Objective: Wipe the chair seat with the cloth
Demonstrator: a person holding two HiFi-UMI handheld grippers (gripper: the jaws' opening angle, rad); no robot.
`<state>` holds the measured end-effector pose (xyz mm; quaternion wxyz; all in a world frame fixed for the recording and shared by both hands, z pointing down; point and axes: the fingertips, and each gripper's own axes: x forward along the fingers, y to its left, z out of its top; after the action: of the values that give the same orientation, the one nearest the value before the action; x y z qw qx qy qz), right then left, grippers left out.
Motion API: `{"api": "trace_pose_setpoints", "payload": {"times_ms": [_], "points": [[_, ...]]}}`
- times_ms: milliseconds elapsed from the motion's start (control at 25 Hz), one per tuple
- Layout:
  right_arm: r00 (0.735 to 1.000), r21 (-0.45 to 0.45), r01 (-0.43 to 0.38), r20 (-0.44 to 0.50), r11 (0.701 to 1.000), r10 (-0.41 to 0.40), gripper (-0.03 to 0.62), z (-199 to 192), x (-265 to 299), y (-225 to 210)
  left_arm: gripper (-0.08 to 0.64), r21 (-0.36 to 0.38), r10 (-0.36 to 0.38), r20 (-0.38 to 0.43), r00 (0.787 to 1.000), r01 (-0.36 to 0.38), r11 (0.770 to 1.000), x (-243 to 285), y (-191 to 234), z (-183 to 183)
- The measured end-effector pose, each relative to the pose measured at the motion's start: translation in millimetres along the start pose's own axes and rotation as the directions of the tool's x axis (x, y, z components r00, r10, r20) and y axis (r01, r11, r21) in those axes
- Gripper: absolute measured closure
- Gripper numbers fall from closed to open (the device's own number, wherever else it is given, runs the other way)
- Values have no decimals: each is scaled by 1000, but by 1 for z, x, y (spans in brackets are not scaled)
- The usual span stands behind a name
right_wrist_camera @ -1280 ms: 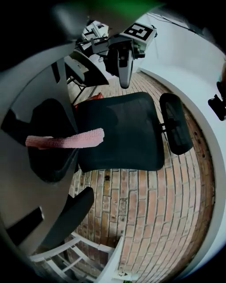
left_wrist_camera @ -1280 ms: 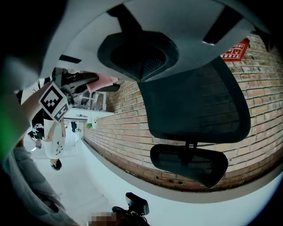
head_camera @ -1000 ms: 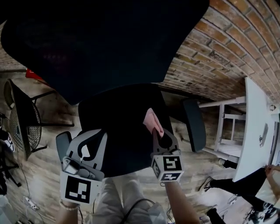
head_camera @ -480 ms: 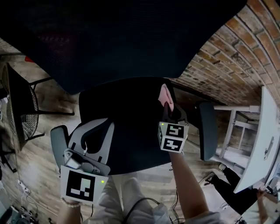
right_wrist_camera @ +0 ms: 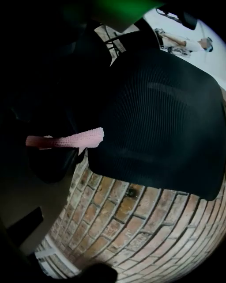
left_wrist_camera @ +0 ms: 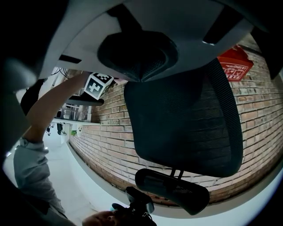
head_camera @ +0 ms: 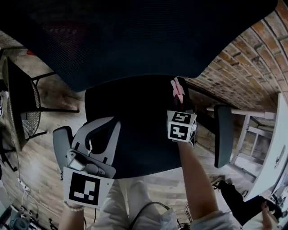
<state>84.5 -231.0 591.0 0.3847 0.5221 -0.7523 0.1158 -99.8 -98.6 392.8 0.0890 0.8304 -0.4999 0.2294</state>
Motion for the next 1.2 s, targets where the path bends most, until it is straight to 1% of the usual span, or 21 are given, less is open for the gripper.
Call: {"api": "trace_pose_setpoints", "payload": {"times_ms": [160, 280, 400, 480, 600, 720, 840, 920, 1080, 1200], "points": [[994, 89, -93, -45, 992, 97, 540, -13, 11, 31, 541, 3, 3, -10, 1000, -3, 1000, -5, 7, -6], [984, 128, -158, -64, 979, 167, 540, -20, 15, 56, 541, -10, 24, -17, 1000, -24, 1000, -12, 15, -11], [970, 119, -223, -72, 968, 232, 540, -23, 17, 83, 541, -47, 53, -24, 998, -54, 997, -19, 25, -18], [960, 95, -261, -74, 961, 268, 540, -23, 18, 103, 541, -68, 69, -33, 997, -71, 995, -24, 32, -23], [940, 54, -331, -65, 942, 334, 540, -16, 16, 137, 541, -97, 101, -38, 994, -105, 990, -30, 42, -26], [916, 17, -397, -65, 918, 397, 540, -10, 13, 170, 541, -112, 125, -37, 991, -128, 985, -35, 48, -28], [885, -10, -464, -60, 886, 462, 540, -3, 4, 208, 541, -123, 146, -36, 989, -149, 981, -42, 55, -28], [861, -25, -507, -57, 862, 505, 540, 2, -2, 234, 541, -124, 154, -36, 987, -157, 980, -46, 58, -28], [806, -37, -592, -50, 805, 590, 540, 10, -18, 279, 541, -134, 169, -30, 985, -171, 976, -53, 64, -25], [776, -33, -631, -45, 775, 629, 540, 11, -29, 304, 541, -127, 170, -29, 985, -173, 977, -58, 67, -25]]}}
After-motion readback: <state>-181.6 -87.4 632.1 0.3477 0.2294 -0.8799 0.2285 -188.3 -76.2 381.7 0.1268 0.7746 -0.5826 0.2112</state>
